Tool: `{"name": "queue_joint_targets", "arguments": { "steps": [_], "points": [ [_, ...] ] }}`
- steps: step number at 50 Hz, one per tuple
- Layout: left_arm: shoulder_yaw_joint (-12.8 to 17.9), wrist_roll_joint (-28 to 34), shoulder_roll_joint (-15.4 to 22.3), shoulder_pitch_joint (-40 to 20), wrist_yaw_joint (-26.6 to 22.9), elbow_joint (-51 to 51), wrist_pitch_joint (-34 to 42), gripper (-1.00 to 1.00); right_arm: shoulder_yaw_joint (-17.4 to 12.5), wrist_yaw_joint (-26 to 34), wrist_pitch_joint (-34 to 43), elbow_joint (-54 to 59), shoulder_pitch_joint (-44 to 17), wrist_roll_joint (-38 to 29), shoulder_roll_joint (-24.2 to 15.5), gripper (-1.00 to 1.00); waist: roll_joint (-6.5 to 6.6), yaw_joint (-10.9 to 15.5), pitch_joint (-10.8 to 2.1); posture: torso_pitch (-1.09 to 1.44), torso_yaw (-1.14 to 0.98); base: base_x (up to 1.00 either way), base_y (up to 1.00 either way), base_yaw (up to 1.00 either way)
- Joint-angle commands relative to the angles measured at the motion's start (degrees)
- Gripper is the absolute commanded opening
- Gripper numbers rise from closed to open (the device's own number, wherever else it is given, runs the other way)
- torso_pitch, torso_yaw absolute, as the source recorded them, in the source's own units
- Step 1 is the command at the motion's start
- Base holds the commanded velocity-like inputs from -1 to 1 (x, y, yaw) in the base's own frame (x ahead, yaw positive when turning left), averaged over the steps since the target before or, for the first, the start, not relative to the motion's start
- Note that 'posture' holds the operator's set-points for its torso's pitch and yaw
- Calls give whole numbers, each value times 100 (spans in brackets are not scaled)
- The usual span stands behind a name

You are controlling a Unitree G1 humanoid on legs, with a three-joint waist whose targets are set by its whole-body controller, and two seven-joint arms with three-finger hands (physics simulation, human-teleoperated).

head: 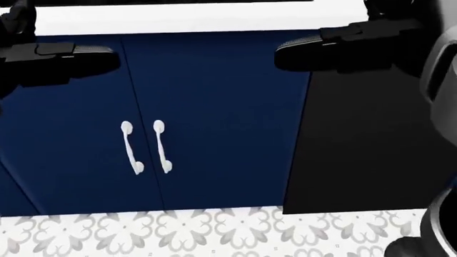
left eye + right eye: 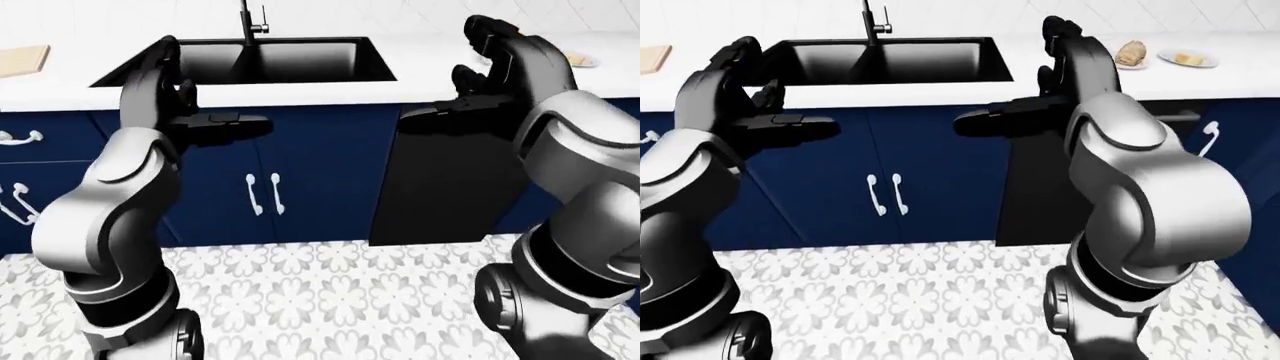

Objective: Place all breads on the cutting board.

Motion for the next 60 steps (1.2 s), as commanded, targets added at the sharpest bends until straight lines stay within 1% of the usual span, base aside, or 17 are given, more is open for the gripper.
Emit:
{"name": "queue_joint_targets", "arguments": {
  "steps": [1,5,7,8,19,23,24,27,31,36,38,46,49,50,52,55,60],
  "points": [
    [-18,-109,63,-272,35,-139,-194,100,-149,-3,-3,-100,-197,-82,-132,100,130,-61,-168,0,0,0,-30,0],
    [-19,-217,91,-369,141,-46,-197,100,-217,14,0,-59,-213,-45,-209,100,-42,-18,-109,0,0,0,-30,0],
    [-38,-224,121,-348,193,-33,-261,100,-209,0,0,-101,-171,-41,-202,100,-252,6,-100,0,0,0,-30,0],
    [-31,-250,120,-313,201,-49,-271,100,-190,-7,0,-146,-106,-50,-170,100,-484,7,-168,0,0,0,-30,0],
    [-10,-466,232,-372,331,-86,-150,100,-214,-11,0,-127,-153,-19,-164,100,-8,52,-25,0,0,0,-30,0],
    [-19,-504,229,-385,361,-73,-139,100,-243,-52,-1,-145,-125,67,-192,100,352,9,-68,0,0,0,-30,0],
    [-17,-517,231,-400,368,-66,-130,100,-247,-71,-1,-116,-157,98,-209,100,195,55,-65,0,0,0,-30,0],
    [-31,-549,231,-438,383,-51,-125,100,-275,-128,-1,-88,-198,196,-247,100,293,-17,-177,0,0,0,-31,0],
    [-26,-590,243,-442,401,-64,-101,100,-313,-217,-1,-113,-151,306,-249,100,116,-22,-117,0,0,0,-30,0],
    [-24,-615,278,-430,395,-22,-132,100,-347,-388,-1,-24,-235,502,-276,100,-506,52,-243,0,0,0,-30,0],
    [-9,-636,302,-502,403,2,-75,100,-362,-437,-1,-36,-199,552,-258,100,-419,16,-81,0,0,0,-30,0],
    [-48,-664,285,-543,446,22,-75,100,-414,-583,-1,-50,-154,786,-307,100,35,30,-7,0,0,0,-30,0],
    [-40,-672,279,-508,447,11,-82,100,-427,-689,-1,-55,-136,918,-322,100,410,-4,-110,0,0,0,-30,0],
    [-38,-682,272,-501,457,-15,-54,100,-429,-731,-1,-75,-108,962,-311,100,188,39,-56,0,0,0,-30,0],
    [-39,-687,270,-484,459,-32,-48,100,-445,-810,-1,-55,-116,1069,-332,100,301,-17,-114,0,0,0,-30,0],
    [-26,-704,276,-492,471,-64,-5,100,-507,-970,-1,-31,-131,1315,-417,100,219,-21,-170,0,0,0,-31,0],
    [-44,-710,261,-474,479,-69,-20,100,-628,-1293,0,-48,-111,1742,-440,100,-221,14,-99,0,0,0,-30,0]
  ]
}}
